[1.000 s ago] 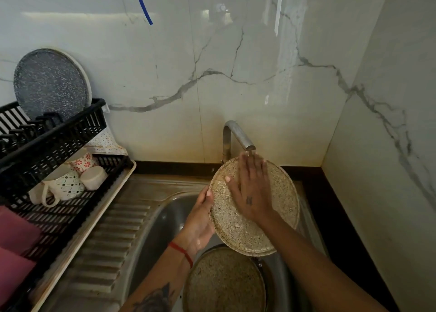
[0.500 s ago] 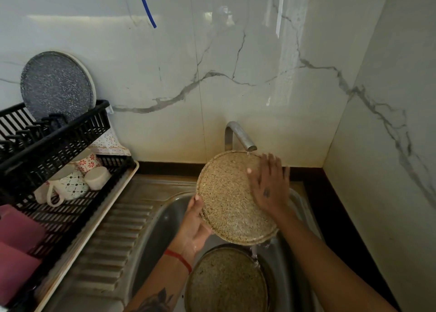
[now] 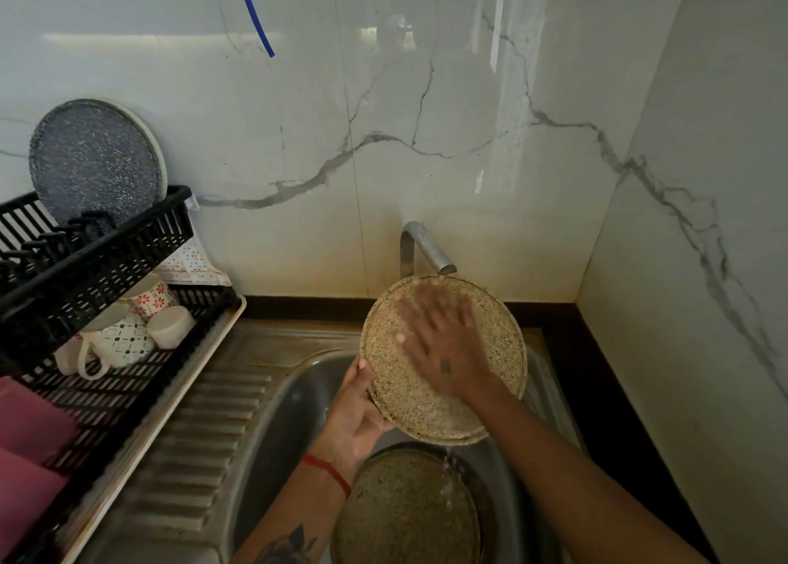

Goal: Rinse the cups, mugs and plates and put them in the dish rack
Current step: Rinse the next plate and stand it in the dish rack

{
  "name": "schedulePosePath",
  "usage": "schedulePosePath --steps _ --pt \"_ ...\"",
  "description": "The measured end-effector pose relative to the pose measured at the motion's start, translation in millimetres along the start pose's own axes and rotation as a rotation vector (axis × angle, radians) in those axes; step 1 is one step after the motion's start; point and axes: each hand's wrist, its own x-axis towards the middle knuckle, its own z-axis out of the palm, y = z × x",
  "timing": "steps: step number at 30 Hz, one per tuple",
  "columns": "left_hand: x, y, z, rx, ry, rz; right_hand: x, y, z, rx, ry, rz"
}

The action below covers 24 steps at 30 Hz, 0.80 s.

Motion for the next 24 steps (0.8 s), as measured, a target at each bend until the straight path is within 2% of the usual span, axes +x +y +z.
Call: schedulePosePath --steps 4,7,9,12,13,15,17,21,24 --pt "-1.6 1.4 -4.5 0.012 0.009 0.017 -0.4 32.0 -5.3 0.109 -0.034 0.337" --pt "-2.8 -1.8 -2.2 0.015 0.012 0.009 -4.3 15.8 -7.3 0.124 0.021 0.377" --pt "-3.7 -4.7 2.0 0.016 -0.003 -0.001 -7.4 -8.4 -7.0 0.109 0.044 0.192" --pt "-5.4 -7.6 5.9 0.036 -0.033 0.002 -13.8 -35.3 1.8 0.001 0.001 -0.219" --pt "-5.6 -8.0 5.9 0.042 -0.037 0.006 -13.7 -36.3 2.9 -0.010 -0.004 -0.283" --pt "-6.9 -7.0 4.5 0.030 -0.042 0.003 -9.0 -29.4 1.5 -0.025 -0.010 -0.292" --pt "-7.9 -5.1 2.2 0.026 -0.027 -0.004 -5.3 -15.8 -2.0 -0.012 -0.004 -0.139" --pt "-8.1 1.4 -4.7 -0.018 0.011 0.020 -10.3 22.7 -6.9 0.139 0.023 0.345" --pt "-8.4 1.3 -8.5 -0.024 0.022 0.020 -17.0 18.8 -7.5 0.175 -0.016 0.467"
